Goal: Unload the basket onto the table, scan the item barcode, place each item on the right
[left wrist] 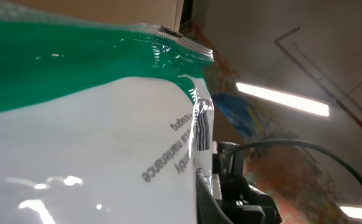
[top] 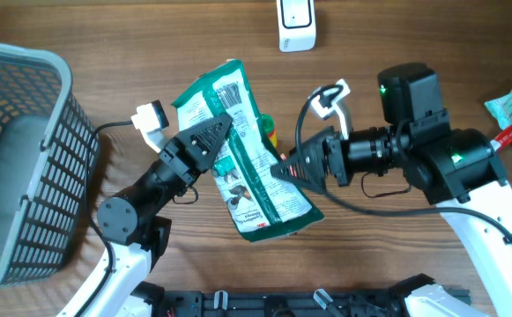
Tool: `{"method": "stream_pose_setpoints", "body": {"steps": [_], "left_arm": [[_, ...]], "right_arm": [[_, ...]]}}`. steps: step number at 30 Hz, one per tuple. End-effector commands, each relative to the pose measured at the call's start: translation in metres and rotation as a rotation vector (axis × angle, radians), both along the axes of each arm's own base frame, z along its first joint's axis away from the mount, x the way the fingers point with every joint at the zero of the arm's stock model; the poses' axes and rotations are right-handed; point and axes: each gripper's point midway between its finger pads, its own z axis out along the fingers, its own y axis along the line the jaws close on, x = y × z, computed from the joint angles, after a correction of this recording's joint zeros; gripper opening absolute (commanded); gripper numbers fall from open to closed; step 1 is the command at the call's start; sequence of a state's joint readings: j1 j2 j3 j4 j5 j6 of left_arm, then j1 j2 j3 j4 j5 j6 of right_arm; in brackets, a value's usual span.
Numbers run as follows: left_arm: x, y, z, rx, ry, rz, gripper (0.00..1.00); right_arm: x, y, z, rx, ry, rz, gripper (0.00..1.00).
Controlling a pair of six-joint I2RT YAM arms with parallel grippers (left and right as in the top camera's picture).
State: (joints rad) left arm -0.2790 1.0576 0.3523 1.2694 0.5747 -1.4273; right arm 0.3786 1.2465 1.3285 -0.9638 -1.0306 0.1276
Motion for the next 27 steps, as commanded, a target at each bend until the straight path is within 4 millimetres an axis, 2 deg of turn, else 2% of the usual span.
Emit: {"method": "stream_pose_setpoints", "body": {"steps": [1,6,8,14,19,20,23,24,25,27], "left_arm": [[-0.002,0.000,0.003,0.007,-0.018,-0.004,0.04],[-0.001,0.001,0.003,0.004,-0.016,0.001,0.04],[-0.001,0.001,0.003,0.003,-0.017,0.001,0.04],[-0.001,0.001,0.004,-0.028,0.025,-0.026,0.04],[-0.003,0.001,0.005,-0.028,0.016,-0.030,0.04],[-0.003,0.000,0.005,-0.026,0.015,-0.033,0.04],[-0.004,0.000,0.005,-0.024,0.015,-0.035,0.04],[-0.004,0.000,0.005,-0.024,0.015,-0.035,0.04],[-0.004,0.000,0.005,-0.024,0.014,-0.035,0.04],[-0.004,0.000,0.005,-0.024,0.015,-0.035,0.04]], "right_arm": [[-0.016,0.005,0.015,0.116,-0.209,0.191,0.99],[-0.031,0.011,0.025,0.189,-0.262,0.278,1.00],[-0.034,0.015,0.023,0.178,-0.266,0.292,1.00],[-0.036,0.038,0.002,0.090,-0.284,0.327,1.00],[-0.014,0.062,-0.035,-0.047,-0.168,0.247,0.98],[-0.008,0.065,-0.040,-0.061,-0.153,0.232,0.96],[0.013,0.064,-0.058,-0.150,-0.129,0.134,0.59],[0.020,0.060,-0.064,-0.198,-0.126,0.082,0.44],[0.026,0.056,-0.069,-0.234,-0.125,0.044,0.37],[0.029,0.052,-0.072,-0.261,-0.126,0.021,0.37]]}}
